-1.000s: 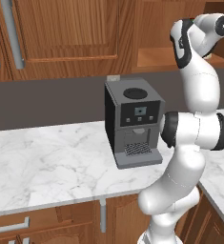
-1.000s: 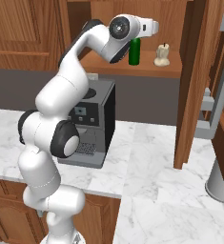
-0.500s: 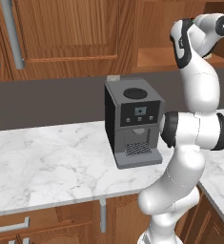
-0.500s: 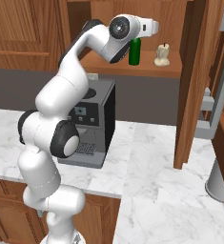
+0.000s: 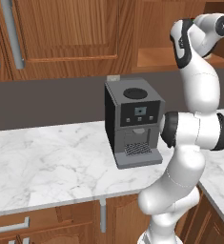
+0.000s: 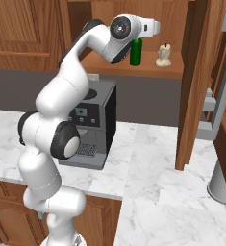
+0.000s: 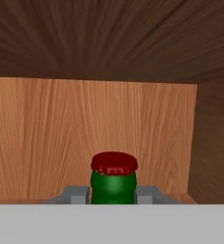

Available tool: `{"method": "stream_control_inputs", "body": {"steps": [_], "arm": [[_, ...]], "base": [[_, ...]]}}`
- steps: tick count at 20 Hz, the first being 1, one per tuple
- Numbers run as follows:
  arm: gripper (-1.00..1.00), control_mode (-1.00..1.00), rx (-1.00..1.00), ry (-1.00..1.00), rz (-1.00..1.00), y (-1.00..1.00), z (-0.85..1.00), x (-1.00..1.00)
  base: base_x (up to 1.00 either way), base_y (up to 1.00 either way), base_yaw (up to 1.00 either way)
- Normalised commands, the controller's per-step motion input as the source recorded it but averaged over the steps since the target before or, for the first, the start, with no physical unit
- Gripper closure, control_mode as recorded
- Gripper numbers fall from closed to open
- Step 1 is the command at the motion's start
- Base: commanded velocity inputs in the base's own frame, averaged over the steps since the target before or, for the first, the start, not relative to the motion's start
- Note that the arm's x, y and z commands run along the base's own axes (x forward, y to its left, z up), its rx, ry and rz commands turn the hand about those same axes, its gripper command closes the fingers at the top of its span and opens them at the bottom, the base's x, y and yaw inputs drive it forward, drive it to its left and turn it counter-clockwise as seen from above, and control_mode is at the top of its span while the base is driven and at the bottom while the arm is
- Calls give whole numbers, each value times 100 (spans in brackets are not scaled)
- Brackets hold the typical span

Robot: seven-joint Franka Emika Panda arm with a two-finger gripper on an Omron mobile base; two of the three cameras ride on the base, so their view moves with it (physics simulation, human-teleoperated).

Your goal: Get the candle and the beer from the cabinet and move them to the dining counter.

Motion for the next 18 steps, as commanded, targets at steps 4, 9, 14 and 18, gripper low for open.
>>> {"method": "stream_control_inputs", "body": {"steps": [4, 9, 14, 18], "arm": [[100, -100, 0, 0, 0, 0, 0, -29], [100, -100, 0, 0, 0, 0, 0, -52], [100, -100, 0, -1, 0, 0, 0, -59], [100, -100, 0, 0, 0, 0, 0, -58]], "base": [[0, 0, 0], [0, 0, 0], [0, 0, 0], [0, 0, 0]]}}
